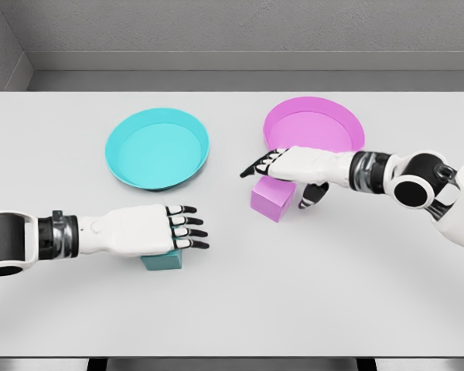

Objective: Place the blocks in the corresponding plates according to their colors

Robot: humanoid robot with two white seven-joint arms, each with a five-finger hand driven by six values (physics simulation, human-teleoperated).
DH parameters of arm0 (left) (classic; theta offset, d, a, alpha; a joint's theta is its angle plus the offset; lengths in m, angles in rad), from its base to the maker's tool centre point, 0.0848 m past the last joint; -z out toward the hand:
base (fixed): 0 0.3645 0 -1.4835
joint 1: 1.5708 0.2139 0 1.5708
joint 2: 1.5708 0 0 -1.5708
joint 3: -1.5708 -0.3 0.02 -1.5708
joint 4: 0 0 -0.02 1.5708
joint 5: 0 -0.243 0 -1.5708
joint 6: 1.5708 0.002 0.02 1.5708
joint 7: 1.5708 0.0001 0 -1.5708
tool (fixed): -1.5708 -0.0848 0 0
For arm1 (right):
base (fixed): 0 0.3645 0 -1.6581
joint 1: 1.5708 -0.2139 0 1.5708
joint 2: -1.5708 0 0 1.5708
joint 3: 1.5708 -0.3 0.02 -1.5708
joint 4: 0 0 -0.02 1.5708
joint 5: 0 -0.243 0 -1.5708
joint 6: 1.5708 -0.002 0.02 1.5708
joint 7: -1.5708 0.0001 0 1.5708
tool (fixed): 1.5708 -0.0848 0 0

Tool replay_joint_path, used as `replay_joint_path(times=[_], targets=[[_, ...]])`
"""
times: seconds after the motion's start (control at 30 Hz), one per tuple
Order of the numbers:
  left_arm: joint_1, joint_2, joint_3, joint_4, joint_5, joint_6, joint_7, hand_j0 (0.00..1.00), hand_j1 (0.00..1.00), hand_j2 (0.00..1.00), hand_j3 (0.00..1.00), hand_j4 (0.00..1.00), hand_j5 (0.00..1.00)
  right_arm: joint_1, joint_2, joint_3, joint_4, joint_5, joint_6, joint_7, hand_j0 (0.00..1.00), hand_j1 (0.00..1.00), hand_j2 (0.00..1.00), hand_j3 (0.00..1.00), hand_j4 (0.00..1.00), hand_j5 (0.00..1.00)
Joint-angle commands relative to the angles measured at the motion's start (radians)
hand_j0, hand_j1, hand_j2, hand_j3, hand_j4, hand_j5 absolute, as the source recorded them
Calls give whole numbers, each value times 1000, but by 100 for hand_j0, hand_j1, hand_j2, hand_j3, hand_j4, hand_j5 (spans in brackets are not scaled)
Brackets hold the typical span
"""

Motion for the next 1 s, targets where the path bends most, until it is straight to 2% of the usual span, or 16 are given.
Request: replay_joint_path(times=[0.0,0.07,0.1,0.13,0.17,0.23,0.27,0.37,0.5,0.73,0.97], targets=[[0,0,-3,0,3,1,-1,98,98,98,98,98,98,-2,10,19,28,-2,4,3,100,100,100,100,100,100],[-2,0,-5,0,2,1,-1,90,90,90,90,90,90,-2,10,21,30,-2,4,3,100,100,100,100,100,100],[-5,0,-5,0,0,1,-2,83,83,83,83,83,83,-2,12,27,36,-2,4,3,100,100,100,100,100,100],[-5,0,-6,0,0,1,-2,81,81,81,81,81,81,-2,12,28,44,-2,4,3,100,100,100,100,100,100],[-6,0,-6,0,0,1,-9,73,73,73,73,73,73,-2,12,30,41,-2,3,3,90,90,90,90,90,90],[-8,0,-5,0,-1,1,-16,65,65,65,65,65,65,-2,12,30,36,-1,0,5,60,60,60,60,60,60],[-8,0,-6,0,-1,1,-16,64,64,64,64,64,64,-2,12,30,36,-1,0,5,56,56,56,56,56,56],[-8,0,-5,0,-1,1,-18,54,54,54,54,54,54,-3,12,30,35,-1,0,6,53,53,53,53,53,53],[-8,0,-5,0,-1,1,-19,46,46,46,46,46,46,-3,12,31,33,1,0,6,46,46,46,46,46,46],[-32,0,-5,1,2,1,-18,41,41,41,41,41,41,-5,10,27,28,2,0,6,45,45,45,45,45,45],[-90,4,3,4,22,1,-15,40,40,40,40,40,40,-18,9,-13,-1,4,-2,6,45,45,45,45,45,45]])
